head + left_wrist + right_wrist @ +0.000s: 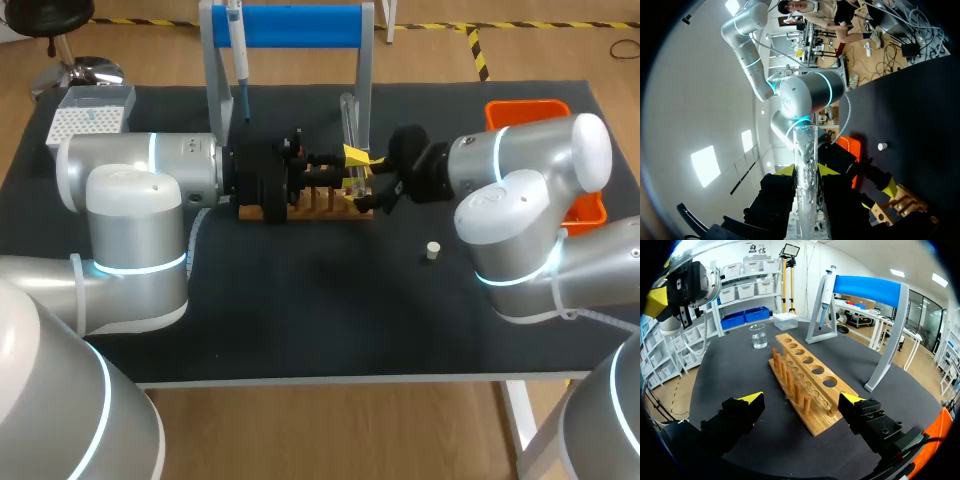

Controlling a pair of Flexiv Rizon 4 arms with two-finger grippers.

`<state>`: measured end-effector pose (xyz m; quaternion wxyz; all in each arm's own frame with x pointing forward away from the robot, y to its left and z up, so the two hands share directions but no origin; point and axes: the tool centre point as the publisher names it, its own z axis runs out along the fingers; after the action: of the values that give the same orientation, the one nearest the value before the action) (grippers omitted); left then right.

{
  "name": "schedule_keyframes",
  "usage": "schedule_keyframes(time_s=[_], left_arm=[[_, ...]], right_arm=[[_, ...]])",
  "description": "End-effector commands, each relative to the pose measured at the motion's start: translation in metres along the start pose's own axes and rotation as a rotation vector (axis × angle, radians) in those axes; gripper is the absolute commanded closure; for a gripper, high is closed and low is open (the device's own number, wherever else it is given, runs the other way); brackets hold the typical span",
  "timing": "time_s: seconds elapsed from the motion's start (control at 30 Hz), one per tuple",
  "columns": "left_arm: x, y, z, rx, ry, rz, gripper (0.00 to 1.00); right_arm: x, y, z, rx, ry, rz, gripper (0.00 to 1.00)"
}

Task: Invert the test tube, pick up the pipette, mount the tip to pipette, aspirate from beaker and dispense into the tube, eject the tip, return the pipette, and cap with the stopper.

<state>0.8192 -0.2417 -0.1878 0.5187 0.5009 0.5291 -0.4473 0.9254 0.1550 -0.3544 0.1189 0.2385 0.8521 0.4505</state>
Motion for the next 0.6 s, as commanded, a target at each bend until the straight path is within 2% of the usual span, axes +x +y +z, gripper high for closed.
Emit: schedule_keyframes(time_s=[0.03, 0.3, 0.33, 0.4, 0.43, 0.6], left_arm=[[0.000, -0.001, 0.001, -0.004, -0.001, 0.002, 1.00], [0.000, -0.001, 0.001, -0.004, -0.001, 0.002, 1.00], [-0.003, 0.003, -0.001, -0.009, -0.003, -0.011, 1.00], [-0.005, 0.010, -0.003, -0.006, 0.005, -0.054, 1.00], [-0.006, 0.016, -0.005, 0.003, 0.026, -0.103, 1.00], [-0.014, 0.034, -0.015, 0.027, 0.033, -0.299, 1.00]], right_arm=[[0.000, 0.000, 0.000, 0.000, 0.000, 0.000, 0.00], [0.000, 0.000, 0.000, 0.000, 0.000, 0.000, 0.00], [0.000, 0.000, 0.000, 0.000, 0.000, 0.000, 0.00], [0.000, 0.000, 0.000, 0.000, 0.000, 0.000, 0.00], [0.000, 0.000, 0.000, 0.000, 0.000, 0.000, 0.00], [0.000, 0.000, 0.000, 0.000, 0.000, 0.000, 0.00]])
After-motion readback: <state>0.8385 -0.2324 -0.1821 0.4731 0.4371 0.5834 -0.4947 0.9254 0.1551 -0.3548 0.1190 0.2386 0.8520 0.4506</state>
